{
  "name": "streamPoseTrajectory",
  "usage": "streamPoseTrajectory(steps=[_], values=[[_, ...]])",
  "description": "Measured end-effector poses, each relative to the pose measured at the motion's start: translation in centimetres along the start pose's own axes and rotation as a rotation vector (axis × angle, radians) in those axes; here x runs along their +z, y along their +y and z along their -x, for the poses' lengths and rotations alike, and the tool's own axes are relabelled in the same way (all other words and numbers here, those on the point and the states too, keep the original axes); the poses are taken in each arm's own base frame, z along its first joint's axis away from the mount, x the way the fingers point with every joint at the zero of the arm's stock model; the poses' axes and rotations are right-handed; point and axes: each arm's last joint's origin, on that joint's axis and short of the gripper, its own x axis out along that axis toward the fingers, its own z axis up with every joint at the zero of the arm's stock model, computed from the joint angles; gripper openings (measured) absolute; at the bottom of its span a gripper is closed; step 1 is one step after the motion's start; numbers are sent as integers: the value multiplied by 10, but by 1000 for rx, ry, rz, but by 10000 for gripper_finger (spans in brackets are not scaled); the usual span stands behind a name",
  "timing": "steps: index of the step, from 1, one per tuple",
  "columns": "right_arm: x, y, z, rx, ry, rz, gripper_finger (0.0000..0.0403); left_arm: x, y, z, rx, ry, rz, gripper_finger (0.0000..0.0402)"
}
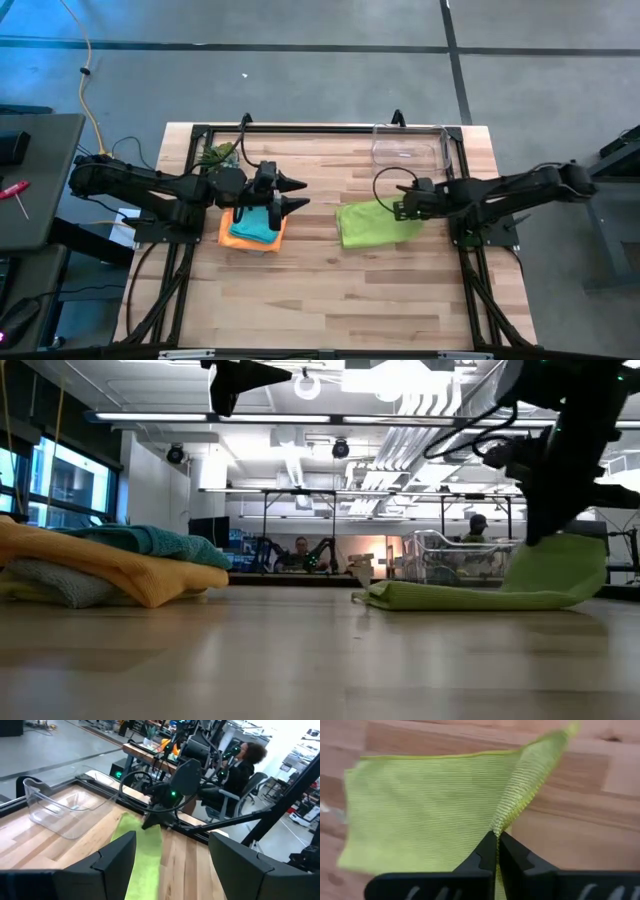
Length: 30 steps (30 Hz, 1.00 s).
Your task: Fold microfiber towels
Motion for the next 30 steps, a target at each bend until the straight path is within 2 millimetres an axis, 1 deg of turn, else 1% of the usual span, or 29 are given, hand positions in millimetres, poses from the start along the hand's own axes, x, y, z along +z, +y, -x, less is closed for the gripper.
streamPoseTrajectory(steps=[2,5,11,16,21,25,30], values=[[1,7,-1,18,-3,17,0,0,0,0,0,0,0,241],[2,25,-3,102,-8,23,0,0,0,0,0,0,0,241],[-6,61,-18,184,-14,46,0,0,0,0,0,2,1,241],[-13,93,-34,220,-11,60,0,0,0,0,1,3,-1,241],[-18,125,-44,228,-13,77,0,0,0,0,1,4,-1,241],[-20,151,-48,244,-13,87,0,-1,0,0,2,7,-2,241],[-23,174,-58,242,-15,124,0,-1,0,0,2,7,-2,241]])
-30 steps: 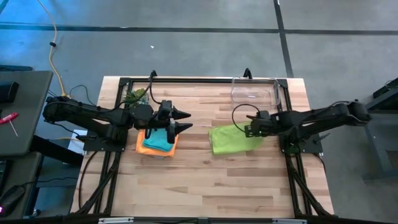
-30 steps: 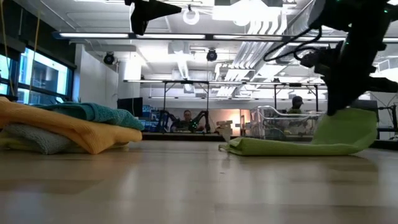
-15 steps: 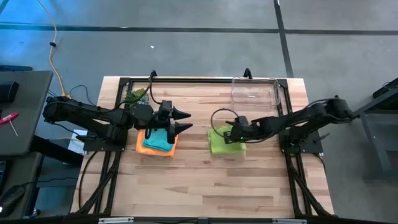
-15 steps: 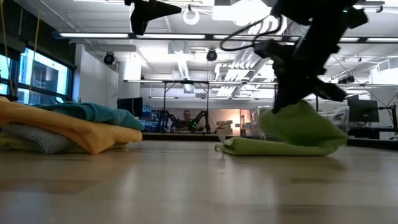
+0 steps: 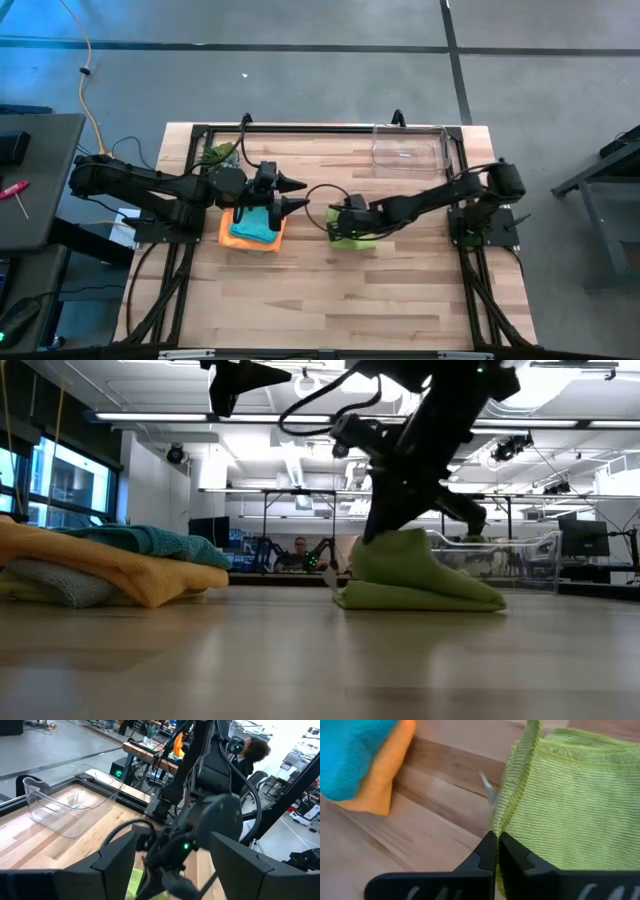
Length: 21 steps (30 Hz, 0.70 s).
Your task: Fold microfiber towels
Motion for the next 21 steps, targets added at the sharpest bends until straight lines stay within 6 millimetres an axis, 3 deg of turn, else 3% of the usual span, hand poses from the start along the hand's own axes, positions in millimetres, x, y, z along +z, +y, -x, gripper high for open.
streamPoseTrajectory(steps=[5,13,16,21], values=[[-4,1,-17,-40,12,-19,0,0,0,0,-1,0,0,241],[-4,3,-18,-10,11,-5,10,0,-1,0,-17,7,0,241],[-4,8,-18,42,41,14,50,0,-1,0,-17,7,0,241],[-4,10,-15,75,73,67,153,0,-1,0,-17,7,0,241]])
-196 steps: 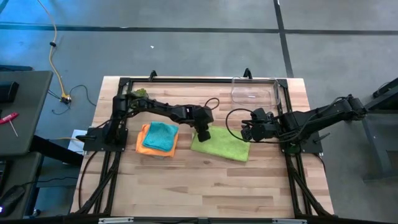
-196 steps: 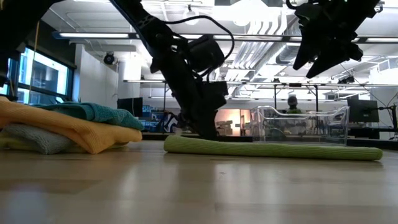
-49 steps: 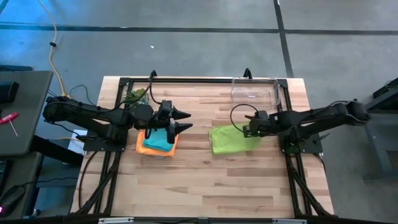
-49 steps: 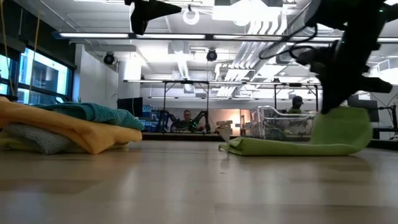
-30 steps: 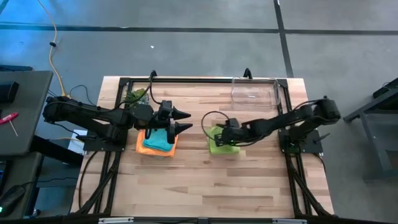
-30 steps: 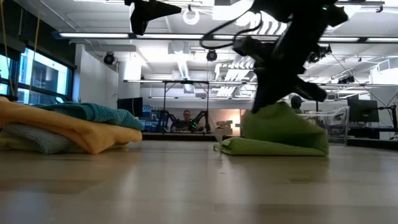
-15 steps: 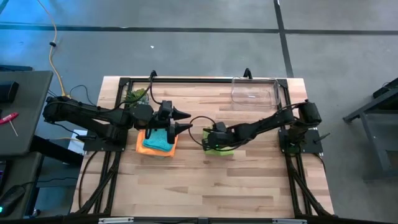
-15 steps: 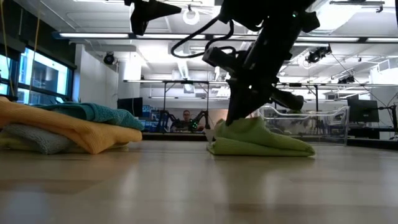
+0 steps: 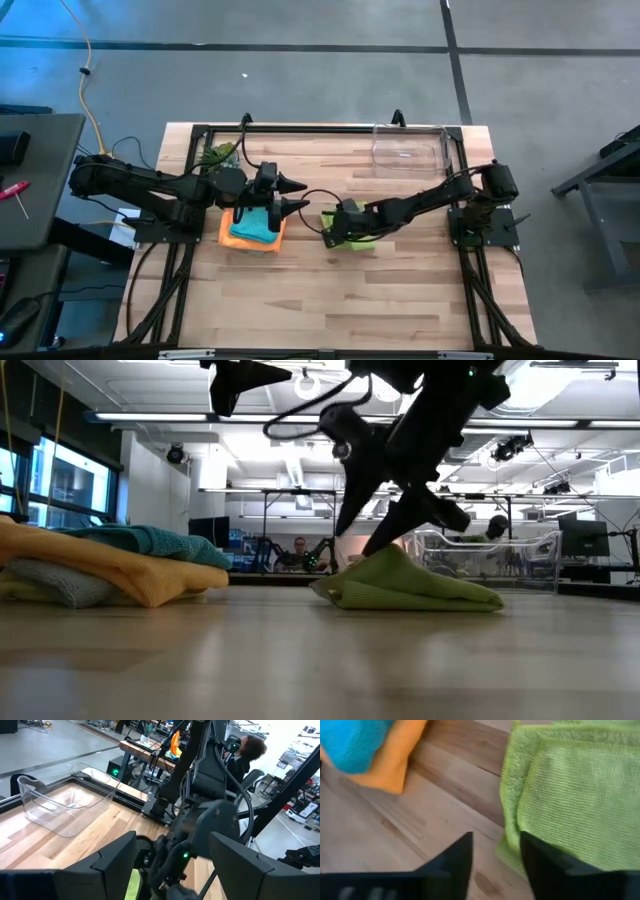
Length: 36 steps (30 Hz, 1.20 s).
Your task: Fold microfiber towels
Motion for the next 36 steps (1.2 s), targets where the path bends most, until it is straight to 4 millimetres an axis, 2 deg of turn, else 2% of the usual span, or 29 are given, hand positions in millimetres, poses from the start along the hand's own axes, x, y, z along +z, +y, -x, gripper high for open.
streamPoseTrajectory(steps=[3,6,10,13,16,19,24,29,33,36], values=[[3,1,12,3,-12,58,208,1,0,1,-11,2,2,241],[6,-2,31,-44,-47,114,239,6,-2,8,-48,-2,3,241],[11,-6,64,-70,-67,185,249,10,-1,21,-37,10,-25,241],[11,-11,77,-101,-51,206,249,16,0,33,-13,-9,-32,241],[3,-18,76,-120,-10,234,244,22,-1,42,-12,-42,-26,241],[-7,-30,66,-120,6,189,240,27,-4,49,-46,-73,-14,241],[-21,-61,50,-178,50,93,239,24,-14,54,-102,-57,-15,241],[-26,-81,51,-198,19,-61,239,20,-23,57,-136,-46,7,241],[-28,-90,39,-110,35,-140,239,25,-28,58,-179,-96,25,241],[-25,-97,31,-108,23,-175,239,29,-30,59,-208,-137,36,241]])
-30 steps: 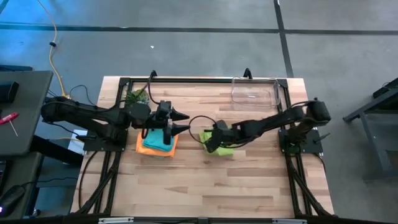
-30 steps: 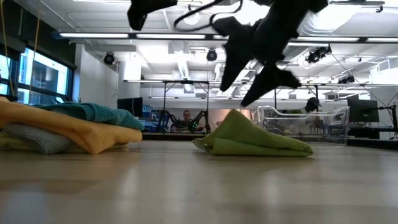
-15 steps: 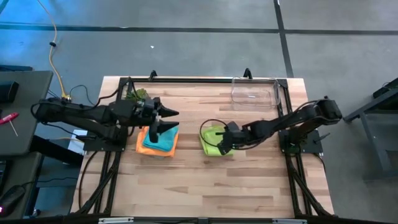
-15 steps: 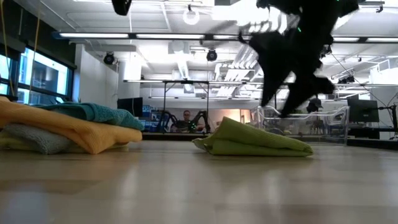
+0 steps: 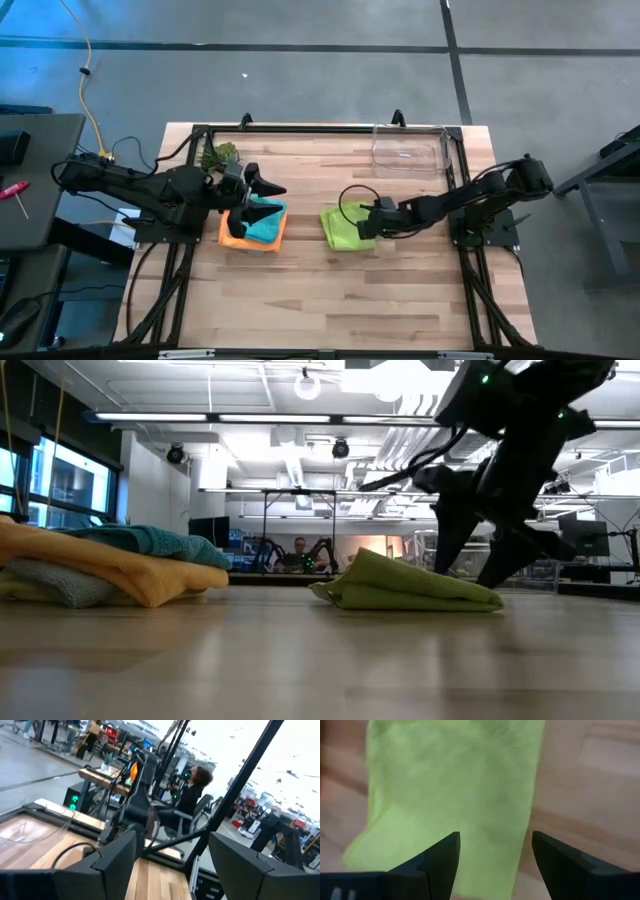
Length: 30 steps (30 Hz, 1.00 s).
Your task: Fold microfiber towels
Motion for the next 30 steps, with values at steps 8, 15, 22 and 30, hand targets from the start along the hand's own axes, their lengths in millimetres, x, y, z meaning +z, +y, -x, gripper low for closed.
streamPoseTrajectory(steps=[8,15,22,30], values=[[7,-2,-16,-53,4,-40,239,-2,1,0,13,14,6,241],[10,8,-27,-37,42,-62,231,-1,2,0,36,4,12,241],[15,4,-29,-65,21,-115,120,-1,3,0,83,-17,-12,241],[17,3,-22,-73,0,-91,13,5,2,7,73,-37,-21,241]])
